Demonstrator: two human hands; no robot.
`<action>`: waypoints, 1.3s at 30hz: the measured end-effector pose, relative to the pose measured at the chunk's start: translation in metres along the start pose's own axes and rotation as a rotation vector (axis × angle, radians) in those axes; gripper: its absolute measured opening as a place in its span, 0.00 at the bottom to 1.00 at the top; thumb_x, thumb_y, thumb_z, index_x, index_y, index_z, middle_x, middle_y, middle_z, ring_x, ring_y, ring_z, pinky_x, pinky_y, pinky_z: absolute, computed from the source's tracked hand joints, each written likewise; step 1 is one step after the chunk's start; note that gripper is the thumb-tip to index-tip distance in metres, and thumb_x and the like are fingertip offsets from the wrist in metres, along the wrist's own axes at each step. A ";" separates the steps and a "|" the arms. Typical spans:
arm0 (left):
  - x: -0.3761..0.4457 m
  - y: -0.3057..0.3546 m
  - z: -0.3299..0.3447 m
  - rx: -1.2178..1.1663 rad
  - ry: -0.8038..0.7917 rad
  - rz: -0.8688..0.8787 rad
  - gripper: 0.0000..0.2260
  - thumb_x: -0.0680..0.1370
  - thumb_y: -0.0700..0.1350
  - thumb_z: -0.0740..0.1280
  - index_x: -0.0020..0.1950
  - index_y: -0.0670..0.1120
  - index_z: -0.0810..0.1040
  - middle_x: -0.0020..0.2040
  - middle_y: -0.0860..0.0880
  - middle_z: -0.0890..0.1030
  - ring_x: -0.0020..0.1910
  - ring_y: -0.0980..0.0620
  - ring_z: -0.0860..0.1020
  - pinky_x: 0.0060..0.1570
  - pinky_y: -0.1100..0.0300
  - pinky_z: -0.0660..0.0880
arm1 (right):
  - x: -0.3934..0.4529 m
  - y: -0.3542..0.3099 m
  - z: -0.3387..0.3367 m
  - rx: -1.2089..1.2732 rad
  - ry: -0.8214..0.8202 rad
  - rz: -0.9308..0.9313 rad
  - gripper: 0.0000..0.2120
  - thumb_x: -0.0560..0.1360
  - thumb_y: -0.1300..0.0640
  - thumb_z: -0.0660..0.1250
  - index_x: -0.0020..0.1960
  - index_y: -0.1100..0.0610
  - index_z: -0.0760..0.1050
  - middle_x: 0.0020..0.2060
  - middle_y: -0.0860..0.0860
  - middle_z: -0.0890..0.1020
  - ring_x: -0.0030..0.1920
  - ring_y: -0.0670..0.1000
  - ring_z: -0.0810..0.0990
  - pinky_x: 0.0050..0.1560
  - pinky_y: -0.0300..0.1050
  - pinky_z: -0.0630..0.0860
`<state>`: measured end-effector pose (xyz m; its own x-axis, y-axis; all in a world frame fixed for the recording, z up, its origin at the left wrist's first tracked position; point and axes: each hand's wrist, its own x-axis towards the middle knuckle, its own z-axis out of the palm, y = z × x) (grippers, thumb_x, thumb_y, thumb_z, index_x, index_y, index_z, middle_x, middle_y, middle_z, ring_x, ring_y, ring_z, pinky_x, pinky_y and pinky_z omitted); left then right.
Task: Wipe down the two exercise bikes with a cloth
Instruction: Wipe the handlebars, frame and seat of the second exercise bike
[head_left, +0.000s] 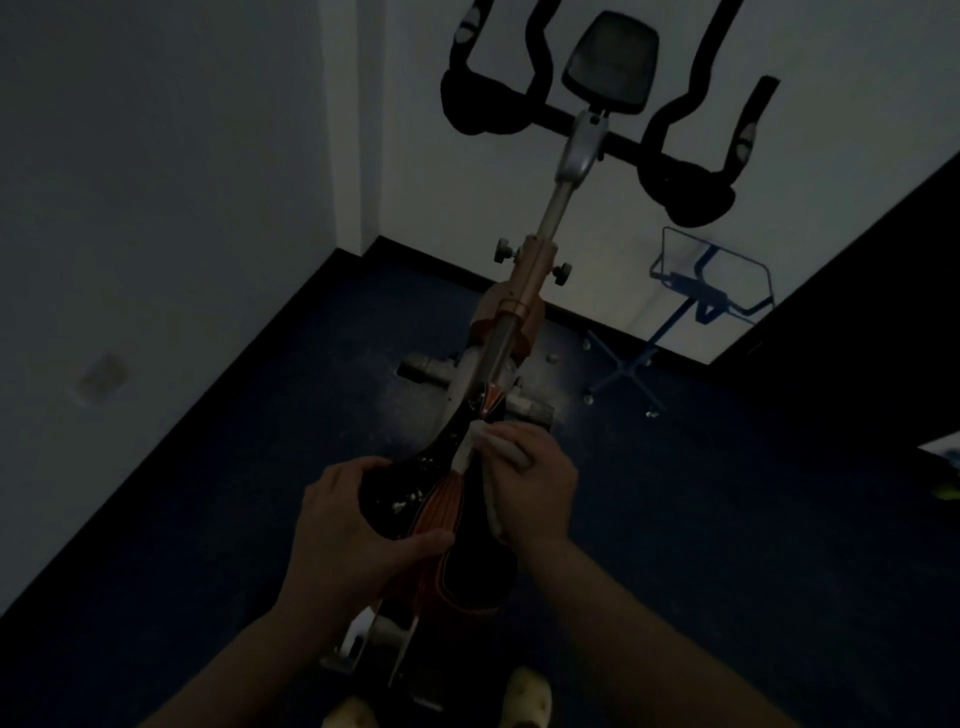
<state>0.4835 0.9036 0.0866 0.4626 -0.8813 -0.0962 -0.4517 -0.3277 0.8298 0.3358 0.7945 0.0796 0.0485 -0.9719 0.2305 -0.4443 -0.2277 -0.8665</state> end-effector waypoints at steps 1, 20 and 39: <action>0.001 0.001 0.000 0.025 0.011 0.004 0.42 0.48 0.69 0.74 0.59 0.54 0.72 0.54 0.54 0.73 0.57 0.51 0.71 0.57 0.50 0.73 | 0.002 0.000 0.003 0.059 0.066 0.140 0.03 0.70 0.57 0.75 0.44 0.53 0.84 0.43 0.47 0.85 0.44 0.43 0.82 0.48 0.42 0.80; 0.037 0.070 0.035 0.469 -0.067 -0.108 0.34 0.54 0.71 0.66 0.57 0.59 0.70 0.51 0.58 0.73 0.49 0.58 0.70 0.51 0.60 0.66 | 0.066 0.025 -0.001 0.203 -0.198 -0.083 0.05 0.71 0.62 0.73 0.46 0.56 0.84 0.45 0.50 0.84 0.46 0.42 0.81 0.53 0.38 0.77; -0.028 0.084 0.104 0.041 0.914 -0.714 0.55 0.56 0.57 0.80 0.75 0.55 0.51 0.74 0.49 0.59 0.73 0.47 0.56 0.71 0.42 0.58 | 0.155 0.051 0.001 0.333 -0.926 -0.833 0.08 0.74 0.58 0.71 0.51 0.60 0.83 0.48 0.52 0.83 0.51 0.48 0.81 0.54 0.40 0.76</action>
<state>0.3530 0.8652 0.1022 0.9931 0.0776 -0.0883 0.1175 -0.6762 0.7273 0.3217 0.6320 0.0705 0.8605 -0.1797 0.4766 0.2561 -0.6562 -0.7098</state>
